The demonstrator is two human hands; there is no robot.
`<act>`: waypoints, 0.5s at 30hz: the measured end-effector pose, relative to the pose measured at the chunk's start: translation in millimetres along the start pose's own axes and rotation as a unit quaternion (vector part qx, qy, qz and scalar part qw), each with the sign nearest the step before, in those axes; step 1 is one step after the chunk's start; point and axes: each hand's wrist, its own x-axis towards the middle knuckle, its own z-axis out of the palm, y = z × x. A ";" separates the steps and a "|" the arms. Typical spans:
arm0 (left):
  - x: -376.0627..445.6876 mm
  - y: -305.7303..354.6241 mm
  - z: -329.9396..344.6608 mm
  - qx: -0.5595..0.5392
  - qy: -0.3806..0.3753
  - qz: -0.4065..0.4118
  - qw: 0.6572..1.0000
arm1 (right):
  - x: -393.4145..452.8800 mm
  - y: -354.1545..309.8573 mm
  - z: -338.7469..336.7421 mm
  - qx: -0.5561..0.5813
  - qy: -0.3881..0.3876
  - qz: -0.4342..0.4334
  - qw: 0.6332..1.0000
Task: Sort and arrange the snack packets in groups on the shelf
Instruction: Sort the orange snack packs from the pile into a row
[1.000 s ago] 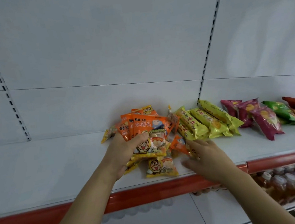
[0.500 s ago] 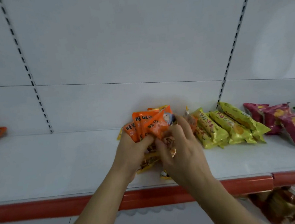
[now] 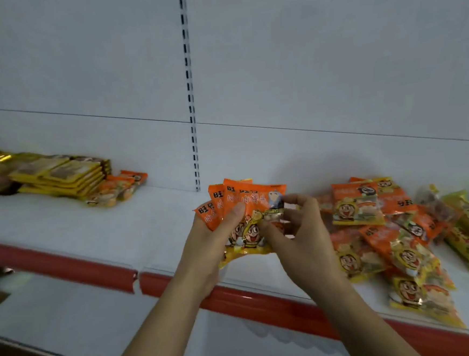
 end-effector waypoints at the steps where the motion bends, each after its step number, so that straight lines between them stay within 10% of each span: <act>1: -0.4 5.2 -16.5 0.008 0.008 0.005 1.000 | 0.7 -3.8 16.8 0.003 -0.016 0.005 1.000; 15: 9.8 80.3 -279.2 0.042 0.085 0.017 0.995 | 21.9 -57.5 273.9 -0.027 -0.058 0.045 0.997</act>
